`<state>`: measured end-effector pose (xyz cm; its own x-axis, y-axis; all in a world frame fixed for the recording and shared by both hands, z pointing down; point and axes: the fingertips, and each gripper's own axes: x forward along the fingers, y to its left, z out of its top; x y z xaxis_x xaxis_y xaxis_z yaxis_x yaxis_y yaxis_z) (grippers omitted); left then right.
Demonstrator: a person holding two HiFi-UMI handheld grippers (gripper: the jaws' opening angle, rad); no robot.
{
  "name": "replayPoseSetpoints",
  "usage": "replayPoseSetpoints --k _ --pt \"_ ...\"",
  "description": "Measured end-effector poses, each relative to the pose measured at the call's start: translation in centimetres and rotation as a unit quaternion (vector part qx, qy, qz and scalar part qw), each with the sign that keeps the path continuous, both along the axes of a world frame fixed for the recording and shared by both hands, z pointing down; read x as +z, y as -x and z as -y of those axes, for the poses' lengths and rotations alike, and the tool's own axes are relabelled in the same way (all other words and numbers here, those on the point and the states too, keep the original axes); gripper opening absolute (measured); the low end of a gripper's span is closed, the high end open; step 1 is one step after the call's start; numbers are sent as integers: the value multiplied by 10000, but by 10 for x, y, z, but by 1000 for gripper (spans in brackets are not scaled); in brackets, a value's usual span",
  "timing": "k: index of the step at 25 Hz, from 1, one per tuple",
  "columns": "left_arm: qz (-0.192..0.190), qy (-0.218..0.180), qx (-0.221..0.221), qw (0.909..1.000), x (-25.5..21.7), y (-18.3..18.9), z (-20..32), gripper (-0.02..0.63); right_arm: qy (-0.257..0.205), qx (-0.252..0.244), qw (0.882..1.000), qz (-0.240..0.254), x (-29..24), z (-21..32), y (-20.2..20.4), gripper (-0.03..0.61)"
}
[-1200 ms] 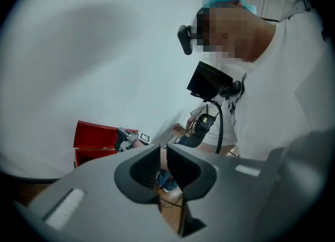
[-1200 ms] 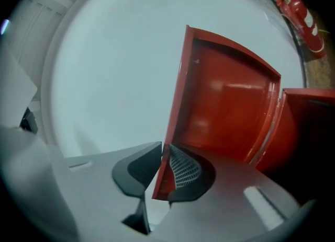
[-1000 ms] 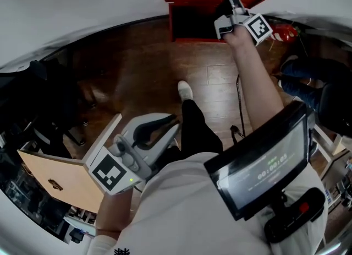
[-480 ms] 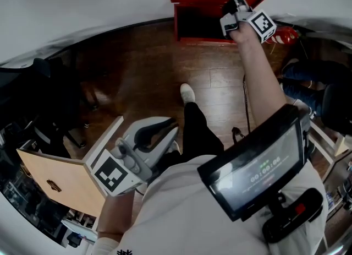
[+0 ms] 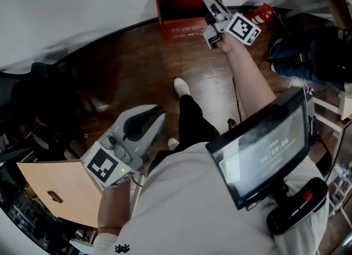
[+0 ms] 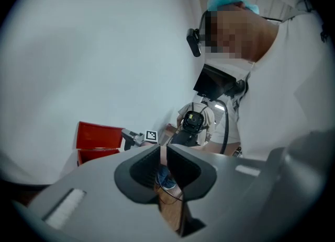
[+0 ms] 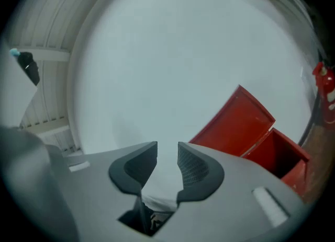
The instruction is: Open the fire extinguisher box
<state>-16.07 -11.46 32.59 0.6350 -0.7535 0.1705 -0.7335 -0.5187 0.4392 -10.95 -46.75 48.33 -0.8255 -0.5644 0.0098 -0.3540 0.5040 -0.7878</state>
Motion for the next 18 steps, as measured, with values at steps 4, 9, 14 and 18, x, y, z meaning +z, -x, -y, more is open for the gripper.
replayPoseSetpoints --k 4,9,14,18 --pt "70 -521 190 9984 -11 -15 -61 29 -277 -160 9995 -72 -29 -104 -19 101" --pt "138 -899 278 9955 -20 -27 -156 29 -811 -104 9965 -196 -73 -241 -50 88" --pt "74 -861 291 9958 -19 -39 -243 29 -1250 -304 9910 -369 -118 -372 -84 84" --pt "62 -696 330 9970 -20 -55 -293 29 -1537 -648 9841 -607 -142 -461 -105 84"
